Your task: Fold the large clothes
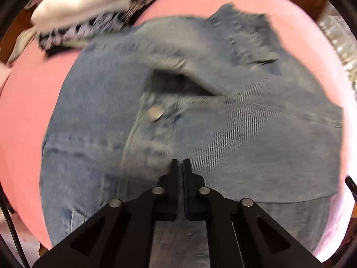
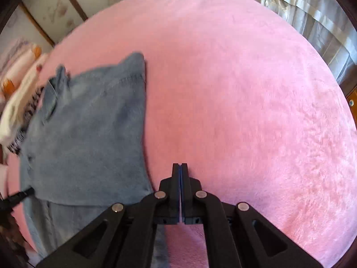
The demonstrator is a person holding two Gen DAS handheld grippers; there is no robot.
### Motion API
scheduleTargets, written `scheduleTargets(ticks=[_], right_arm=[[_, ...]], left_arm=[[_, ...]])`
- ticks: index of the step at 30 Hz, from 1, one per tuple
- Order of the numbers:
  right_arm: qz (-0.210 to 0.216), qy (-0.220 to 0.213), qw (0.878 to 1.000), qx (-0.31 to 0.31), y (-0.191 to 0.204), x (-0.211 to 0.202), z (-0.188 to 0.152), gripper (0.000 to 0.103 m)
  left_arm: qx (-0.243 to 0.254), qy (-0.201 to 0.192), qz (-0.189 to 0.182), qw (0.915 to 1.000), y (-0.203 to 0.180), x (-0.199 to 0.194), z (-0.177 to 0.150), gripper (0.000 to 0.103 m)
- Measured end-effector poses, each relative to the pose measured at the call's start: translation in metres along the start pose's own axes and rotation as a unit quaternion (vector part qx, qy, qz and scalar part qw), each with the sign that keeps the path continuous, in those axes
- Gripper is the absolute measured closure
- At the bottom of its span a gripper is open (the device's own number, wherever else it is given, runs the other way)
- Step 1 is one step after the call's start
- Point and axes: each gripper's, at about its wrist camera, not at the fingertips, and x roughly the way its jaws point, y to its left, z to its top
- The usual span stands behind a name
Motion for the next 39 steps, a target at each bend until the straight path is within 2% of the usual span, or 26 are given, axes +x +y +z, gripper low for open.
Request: scheduleTargets(ticks=[4, 7, 11, 15, 18, 22, 25, 29, 33, 36, 39], right_arm=[[0.042, -0.029, 0.998, -0.046, 0.036, -0.015, 0.015, 0.103], [0.097, -0.027, 0.991, -0.09, 0.083, -0.012, 0.024, 0.103], [0.152, -0.017, 0.977, -0.148, 0.158, 0.009, 0.034, 0.103], [0.184, -0.003, 0.967, -0.176, 0.201, 0.035, 0.038, 0.103], [0.183, 0.018, 0.965, -0.187, 0.216, 0.065, 0.043, 0.103], [0.164, 0.039, 0.969, -0.179, 0.205, 0.095, 0.055, 0.103], [0.152, 0.041, 0.977, -0.142, 0.179, 0.107, 0.073, 0.103], [0.103, 0.017, 0.991, -0.086, 0.13, 0.098, 0.097, 0.103], [0.064, -0.008, 0.997, -0.032, 0.081, 0.084, 0.11, 0.103], [0.052, -0.013, 0.999, 0.003, 0.051, 0.08, 0.112, 0.103], [0.05, -0.014, 0.999, 0.008, 0.048, 0.085, 0.113, 0.103]], left_arm=[[0.013, -0.011, -0.055, 0.9984, -0.031, -0.009, 0.02, 0.1], [0.04, -0.012, -0.079, 0.996, -0.067, -0.001, 0.037, 0.1], [0.045, 0.0, -0.117, 0.9921, -0.098, 0.011, 0.049, 0.099], [0.056, 0.034, -0.131, 0.9892, -0.11, 0.036, 0.059, 0.099], [0.061, 0.047, -0.136, 0.9877, -0.112, 0.052, 0.066, 0.099], [0.058, 0.047, -0.144, 0.9868, -0.107, 0.065, 0.079, 0.099], [0.053, 0.038, -0.133, 0.9889, -0.094, 0.067, 0.087, 0.099], [0.032, 0.026, -0.111, 0.9929, -0.068, 0.066, 0.096, 0.099], [0.008, 0.008, -0.066, 0.9977, -0.032, 0.063, 0.098, 0.099], [-0.03, 0.016, -0.098, 0.9946, -0.01, 0.069, 0.098, 0.099], [-0.013, 0.012, -0.083, 0.9964, -0.015, 0.072, 0.097, 0.099]])
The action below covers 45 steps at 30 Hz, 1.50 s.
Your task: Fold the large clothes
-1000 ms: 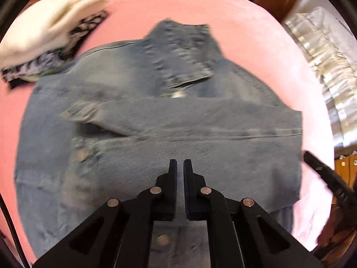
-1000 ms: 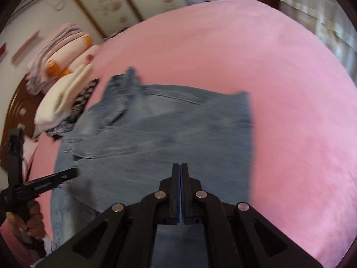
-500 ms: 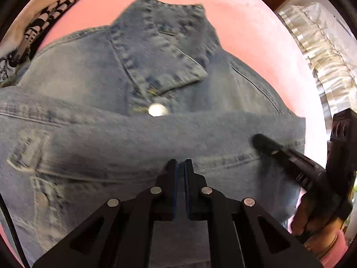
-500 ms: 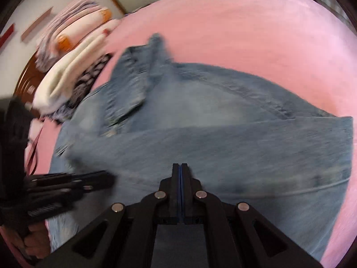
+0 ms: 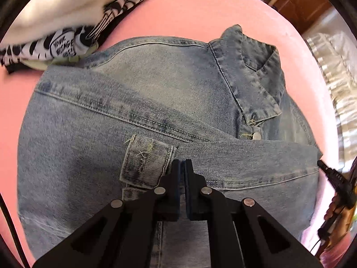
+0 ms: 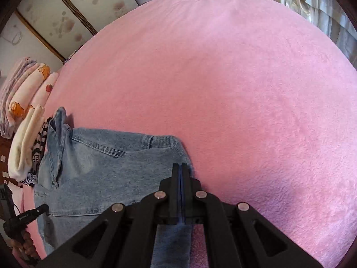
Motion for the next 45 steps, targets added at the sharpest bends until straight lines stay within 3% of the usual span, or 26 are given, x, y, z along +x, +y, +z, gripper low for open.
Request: scheduleTargets(ticks=[4, 7, 12, 16, 25, 28, 35, 37, 43, 45], right_arm=[[-0.029, 0.004, 1.0, -0.007, 0.009, 0.011, -0.003, 0.103], [-0.048, 0.002, 0.999, -0.016, 0.02, 0.008, -0.001, 0.102], [-0.002, -0.007, 1.0, -0.029, 0.038, -0.02, -0.008, 0.101], [0.018, 0.016, 0.999, -0.034, 0.051, -0.033, -0.028, 0.101], [0.042, 0.097, 0.994, -0.023, 0.048, -0.036, -0.126, 0.101], [0.043, 0.096, 0.994, -0.033, 0.048, -0.053, -0.163, 0.101], [0.026, 0.088, 0.996, -0.006, 0.043, -0.098, -0.248, 0.1], [0.013, 0.086, 0.996, 0.012, 0.041, -0.108, -0.267, 0.099], [-0.006, 0.068, 0.994, 0.084, 0.036, -0.138, -0.315, 0.08], [-0.008, 0.055, 0.993, 0.107, 0.037, -0.15, -0.329, 0.076]], left_arm=[[0.028, 0.001, 0.047, 0.9985, -0.018, 0.012, -0.002, 0.099], [0.032, -0.009, 0.051, 0.9982, -0.025, 0.003, 0.0, 0.099], [0.022, -0.026, 0.054, 0.998, -0.026, -0.026, -0.008, 0.094], [-0.003, -0.025, 0.058, 0.998, -0.014, -0.041, -0.028, 0.086], [-0.067, 0.017, 0.076, 0.9947, 0.032, -0.055, -0.128, 0.085], [-0.077, 0.027, 0.069, 0.9943, 0.041, -0.062, -0.158, 0.083], [-0.028, 0.042, 0.046, 0.9977, 0.049, -0.079, -0.227, 0.078], [-0.015, 0.049, 0.03, 0.9982, 0.054, -0.086, -0.244, 0.072], [0.021, 0.048, 0.009, 0.9986, 0.069, -0.119, -0.286, 0.063], [0.033, 0.042, 0.007, 0.9985, 0.075, -0.133, -0.297, 0.055]])
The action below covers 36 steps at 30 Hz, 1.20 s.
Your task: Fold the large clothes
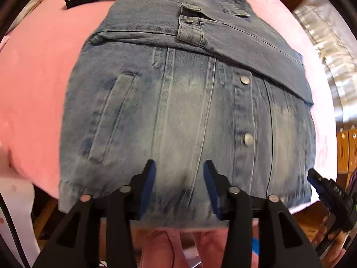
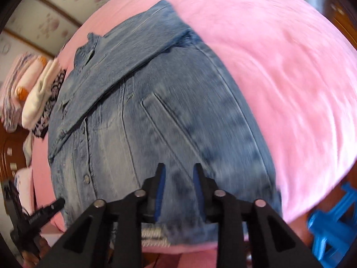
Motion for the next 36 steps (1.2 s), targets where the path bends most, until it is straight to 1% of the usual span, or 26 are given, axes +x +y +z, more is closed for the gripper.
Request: scheduleTargets(ticks=[3, 4, 5, 7, 9, 11, 13, 14, 15, 17, 20, 25, 27, 28, 31, 33, 36], right_arm=[[-0.008, -0.015, 1.0, 0.022, -0.002, -0.015, -0.019, 0.075], [-0.011, -0.021, 0.999, 0.031, -0.004, -0.02, -0.025, 0.074], [-0.011, -0.028, 0.999, 0.041, -0.006, -0.027, -0.03, 0.07], [-0.014, -0.047, 0.997, 0.062, -0.011, -0.041, -0.042, 0.062], [-0.019, -0.061, 0.995, 0.079, -0.017, -0.051, -0.05, 0.053], [-0.028, -0.07, 0.993, 0.095, -0.023, -0.06, -0.059, 0.049], [-0.04, -0.072, 0.991, 0.104, -0.029, -0.065, -0.065, 0.046], [-0.045, -0.072, 0.991, 0.106, -0.032, -0.068, -0.068, 0.042], [-0.049, -0.073, 0.99, 0.107, -0.034, -0.07, -0.07, 0.039], [-0.055, -0.075, 0.99, 0.109, -0.038, -0.072, -0.074, 0.038], [-0.068, -0.081, 0.987, 0.121, -0.046, -0.074, -0.079, 0.033], [-0.08, -0.071, 0.983, 0.149, -0.063, -0.066, -0.087, 0.033], [-0.082, -0.069, 0.981, 0.159, -0.069, -0.061, -0.087, 0.033], [-0.081, -0.068, 0.981, 0.162, -0.072, -0.059, -0.087, 0.033], [-0.066, -0.068, 0.981, 0.17, -0.076, -0.053, -0.084, 0.033], [-0.054, -0.068, 0.981, 0.172, -0.077, -0.048, -0.082, 0.033], [-0.045, -0.058, 0.982, 0.171, -0.079, -0.038, -0.076, 0.033]], left_arm=[[0.003, -0.005, 0.011, 0.9999, 0.015, -0.018, -0.011, 0.051], [0.002, -0.005, 0.012, 0.9999, 0.018, -0.022, -0.011, 0.047], [0.0, -0.008, 0.016, 0.9998, 0.025, -0.029, -0.016, 0.044], [-0.008, -0.018, 0.026, 0.9995, 0.039, -0.043, -0.028, 0.029], [-0.017, -0.025, 0.037, 0.9988, 0.048, -0.055, -0.035, 0.024], [-0.025, -0.022, 0.047, 0.9984, 0.059, -0.058, -0.041, 0.022], [-0.047, -0.013, 0.053, 0.9974, 0.073, -0.059, -0.046, 0.016], [-0.061, -0.011, 0.053, 0.9967, 0.079, -0.058, -0.049, 0.015], [-0.073, -0.01, 0.053, 0.9959, 0.084, -0.057, -0.051, 0.014], [-0.107, -0.008, 0.06, 0.9924, 0.098, -0.053, -0.056, 0.014], [-0.146, -0.012, 0.07, 0.9868, 0.114, -0.048, -0.062, 0.014], [-0.177, -0.012, 0.068, 0.9817, 0.133, -0.036, -0.065, 0.013], [-0.191, -0.012, 0.06, 0.9797, 0.139, -0.03, -0.066, 0.013], [-0.202, -0.011, 0.047, 0.9781, 0.144, -0.026, -0.067, 0.013], [-0.213, -0.008, 0.017, 0.9768, 0.151, -0.013, -0.068, 0.013], [-0.216, -0.007, 0.006, 0.9763, 0.153, -0.004, -0.068, 0.013], [-0.232, -0.01, -0.021, 0.9724, 0.157, 0.006, -0.068, 0.013]])
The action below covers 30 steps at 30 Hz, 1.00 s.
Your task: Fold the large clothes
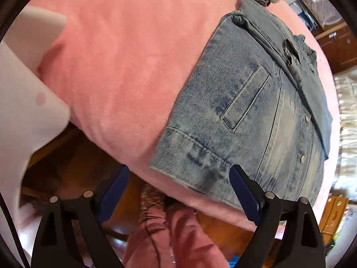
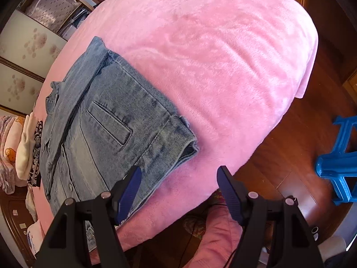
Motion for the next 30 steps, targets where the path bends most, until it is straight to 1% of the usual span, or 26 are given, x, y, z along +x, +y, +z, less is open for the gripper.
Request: scheduleTargets(ticks=[3, 4, 6, 8, 9, 11, 12, 14, 17, 19, 21, 25, 27, 29, 30], right_arm=[[0.007, 0.013, 1.0, -0.001, 0.003, 0.01, 0.003, 0.033], [0.011, 0.013, 1.0, -0.002, 0.004, 0.013, 0.004, 0.033], [0.02, 0.01, 1.0, -0.001, 0.007, 0.017, 0.006, 0.033], [0.022, 0.012, 1.0, 0.003, 0.01, 0.023, 0.009, 0.034], [0.024, 0.013, 1.0, 0.004, 0.011, 0.025, 0.01, 0.037], [0.018, 0.021, 1.0, 0.01, 0.012, 0.032, 0.013, 0.038], [0.019, 0.024, 0.999, 0.018, 0.01, 0.034, 0.013, 0.041], [0.027, 0.025, 0.998, 0.047, 0.002, 0.039, 0.015, 0.044], [0.031, 0.025, 0.997, 0.07, -0.004, 0.042, 0.017, 0.046], [0.024, 0.021, 0.997, 0.07, -0.005, 0.041, 0.018, 0.046], [0.018, 0.018, 0.998, 0.065, -0.004, 0.039, 0.019, 0.046], [-0.012, -0.017, 0.999, 0.044, -0.003, 0.029, 0.026, 0.045], [-0.005, -0.011, 0.999, 0.039, -0.006, 0.031, 0.03, 0.045], [0.013, 0.009, 0.999, 0.034, -0.007, 0.038, 0.033, 0.046], [0.018, 0.014, 0.999, 0.033, -0.008, 0.04, 0.035, 0.046]], left_arm=[[-0.022, 0.009, -0.018, 0.9996, 0.001, 0.008, 0.003, 0.013], [-0.034, 0.011, -0.032, 0.9989, 0.001, 0.012, 0.004, 0.013], [-0.049, 0.01, -0.048, 0.9976, -0.001, 0.016, 0.006, 0.013], [-0.059, 0.007, -0.059, 0.9965, -0.004, 0.019, 0.008, 0.013], [-0.062, 0.006, -0.057, 0.9964, -0.006, 0.021, 0.009, 0.014], [-0.068, 0.003, -0.05, 0.9965, -0.009, 0.025, 0.011, 0.015], [-0.072, 0.002, -0.046, 0.9963, -0.009, 0.027, 0.012, 0.015], [-0.086, 0.003, -0.039, 0.9955, -0.01, 0.034, 0.013, 0.019], [-0.107, 0.003, -0.038, 0.9935, -0.008, 0.038, 0.018, 0.021], [-0.12, 0.001, -0.038, 0.9921, -0.007, 0.039, 0.019, 0.024], [-0.121, 0.001, -0.033, 0.9921, -0.006, 0.039, 0.019, 0.027], [-0.114, 0.002, -0.027, 0.9932, -0.006, 0.037, 0.019, 0.032], [-0.115, 0.002, -0.026, 0.9931, -0.006, 0.038, 0.02, 0.036], [-0.12, 0.002, -0.028, 0.9924, -0.003, 0.036, 0.02, 0.04], [-0.122, 0.001, -0.03, 0.992, -0.001, 0.035, 0.02, 0.045]])
